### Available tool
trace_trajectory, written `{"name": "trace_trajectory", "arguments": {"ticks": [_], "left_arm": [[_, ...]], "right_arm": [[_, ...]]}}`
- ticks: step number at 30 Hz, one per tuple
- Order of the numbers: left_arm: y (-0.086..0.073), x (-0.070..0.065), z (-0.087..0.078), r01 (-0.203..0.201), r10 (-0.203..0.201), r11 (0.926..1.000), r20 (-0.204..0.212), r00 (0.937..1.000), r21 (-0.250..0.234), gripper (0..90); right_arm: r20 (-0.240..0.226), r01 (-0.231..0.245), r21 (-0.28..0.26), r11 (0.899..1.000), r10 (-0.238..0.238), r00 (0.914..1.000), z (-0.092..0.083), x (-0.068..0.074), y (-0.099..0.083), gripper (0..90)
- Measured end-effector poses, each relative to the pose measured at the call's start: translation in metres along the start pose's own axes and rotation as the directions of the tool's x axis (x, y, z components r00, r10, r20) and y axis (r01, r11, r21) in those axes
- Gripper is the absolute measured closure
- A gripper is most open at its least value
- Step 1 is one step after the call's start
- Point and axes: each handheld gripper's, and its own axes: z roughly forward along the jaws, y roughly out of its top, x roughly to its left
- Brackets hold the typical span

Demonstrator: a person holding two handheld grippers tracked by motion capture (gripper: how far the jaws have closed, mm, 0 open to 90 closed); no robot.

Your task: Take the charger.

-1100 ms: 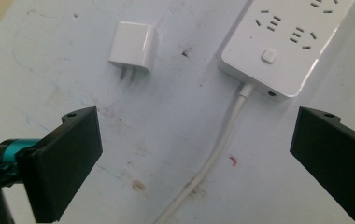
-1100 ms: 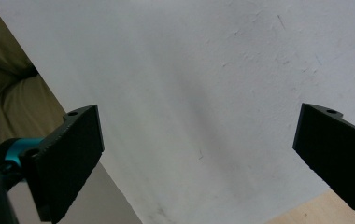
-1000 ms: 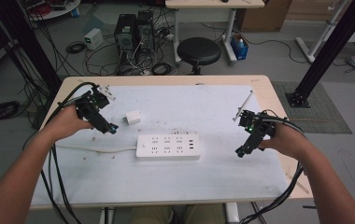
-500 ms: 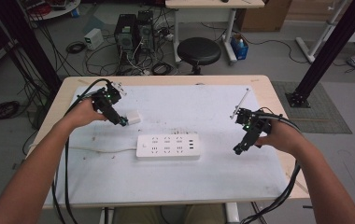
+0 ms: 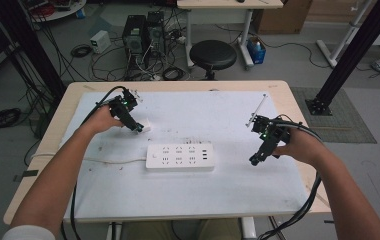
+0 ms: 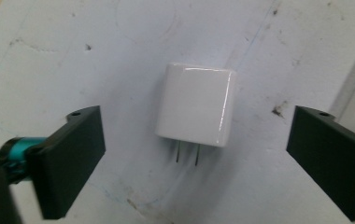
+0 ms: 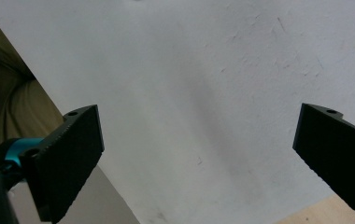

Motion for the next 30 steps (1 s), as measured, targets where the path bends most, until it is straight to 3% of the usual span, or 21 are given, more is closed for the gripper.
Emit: {"name": "trace_trajectory", "arguments": {"ticks": [5, 12, 19, 25, 30], "left_arm": [[0.001, 0.004, 0.017, 0.011, -0.011, 0.9999, 0.023, 0.9997, 0.006, 9.7], [0.002, 0.007, 0.029, 0.002, -0.003, 0.9999, 0.041, 0.9992, 0.017, 16.0], [0.0, 0.008, 0.033, 0.002, -0.003, 0.9997, 0.054, 0.9985, 0.023, 25.9], [0.001, 0.005, 0.036, -0.029, 0.025, 0.9988, 0.084, 0.9961, 0.039, 38.8], [0.001, 0.005, 0.034, -0.027, 0.023, 0.9984, 0.081, 0.9964, 0.05, 42.2]], "right_arm": [[0.005, -0.009, 0.006, 1.0, 0.009, 0.9999, -0.003, 0.0, 0.001, 1.2], [0.002, 0.005, 0.027, 1.0, -0.005, 1.0, 0.001, 0.0, 0.005, 1.2], [0.001, 0.001, 0.023, 1.0, -0.001, 1.0, 0.0, -0.002, 0.003, 1.2], [0.002, -0.01, 0.023, 1.0, 0.01, 1.0, -0.001, -0.002, 0.002, 1.2], [0.006, -0.011, 0.02, 1.0, 0.011, 0.9999, -0.001, -0.003, 0.002, 1.2]]}}
